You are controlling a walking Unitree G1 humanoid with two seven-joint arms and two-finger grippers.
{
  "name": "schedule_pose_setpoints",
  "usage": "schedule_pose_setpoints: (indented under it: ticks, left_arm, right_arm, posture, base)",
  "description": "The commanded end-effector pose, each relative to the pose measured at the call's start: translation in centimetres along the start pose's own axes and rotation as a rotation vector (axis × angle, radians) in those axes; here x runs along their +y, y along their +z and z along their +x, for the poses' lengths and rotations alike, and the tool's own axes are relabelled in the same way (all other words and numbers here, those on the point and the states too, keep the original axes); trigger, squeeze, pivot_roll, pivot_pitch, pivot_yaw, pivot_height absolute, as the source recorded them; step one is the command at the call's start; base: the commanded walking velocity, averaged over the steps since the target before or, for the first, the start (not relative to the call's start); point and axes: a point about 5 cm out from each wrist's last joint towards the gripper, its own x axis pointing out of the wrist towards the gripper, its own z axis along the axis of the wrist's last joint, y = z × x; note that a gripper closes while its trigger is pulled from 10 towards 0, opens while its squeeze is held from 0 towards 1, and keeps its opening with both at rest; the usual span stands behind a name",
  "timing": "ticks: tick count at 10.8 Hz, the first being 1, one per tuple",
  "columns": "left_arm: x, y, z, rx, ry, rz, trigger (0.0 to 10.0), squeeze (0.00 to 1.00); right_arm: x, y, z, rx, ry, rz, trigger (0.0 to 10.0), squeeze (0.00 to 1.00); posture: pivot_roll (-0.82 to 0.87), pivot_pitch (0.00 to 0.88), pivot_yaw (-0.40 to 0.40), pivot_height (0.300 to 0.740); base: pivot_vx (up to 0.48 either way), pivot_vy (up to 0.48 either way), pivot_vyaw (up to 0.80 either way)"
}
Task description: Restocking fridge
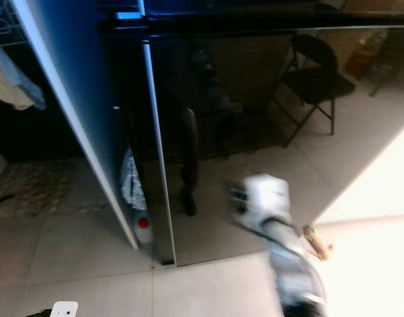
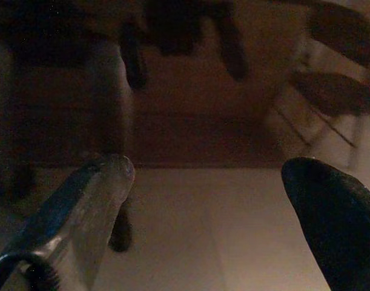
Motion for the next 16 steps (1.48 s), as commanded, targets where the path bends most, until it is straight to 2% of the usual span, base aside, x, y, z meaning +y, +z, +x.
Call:
schedule_pose_setpoints:
  ticks: [1, 2, 4, 5, 8, 9, 16]
  left_arm:
    - [0.0, -0.6, -0.1, 0.023, 0.002, 0.005, 10.0, 0.0]
    - [0.0, -0.6, -0.1, 0.021, 0.003, 0.006, 10.0, 0.0]
    - [0.2, -0.5, 0.0, 0.023, 0.007, 0.015, 10.0, 0.0]
    - [0.2, -0.5, 0.0, 0.019, 0.011, 0.012, 10.0, 0.0]
    - [0.2, -0.6, -0.1, 0.02, 0.014, 0.012, 10.0, 0.0]
    - [0.1, -0.6, -0.1, 0.02, 0.013, 0.01, 10.0, 0.0]
    - [0.0, -0.7, -0.1, 0.018, 0.016, 0.002, 10.0, 0.0]
  right_arm:
    - [-0.1, -0.6, -0.5, 0.018, -0.008, 0.01, 10.0, 0.0]
    - [-0.6, -1.1, -1.2, 0.031, -0.04, 0.017, 10.0, 0.0]
    - [0.5, -0.1, -1.3, -0.012, -0.007, 0.032, 10.0, 0.0]
    - [3.1, 2.3, -0.7, -0.09, 0.066, 0.06, 10.0, 0.0]
    - [7.9, 4.0, -1.3, -0.124, 0.202, 0.098, 10.0, 0.0]
    - [9.0, 4.6, -1.0, -0.129, 0.221, 0.116, 10.0, 0.0]
    - [10.8, 7.2, 1.7, -0.175, 0.281, 0.117, 10.0, 0.0]
  posture:
    - [-0.22, 0.084, -0.019, 0.74]
    - [-0.22, 0.084, -0.015, 0.74]
    - [-0.22, 0.086, -0.009, 0.74]
    - [-0.21, 0.08, -0.011, 0.74]
    - [-0.22, 0.081, -0.013, 0.74]
    - [-0.21, 0.078, -0.015, 0.74]
    - [-0.21, 0.076, -0.018, 0.74]
  base:
    - [0.0, 0.0, 0.0]
    - [0.0, 0.0, 0.0]
    - [0.0, 0.0, 0.0]
    - [0.0, 0.0, 0.0]
    - [0.0, 0.0, 0.0]
    - [0.0, 0.0, 0.0]
    - [0.0, 0.0, 0.0]
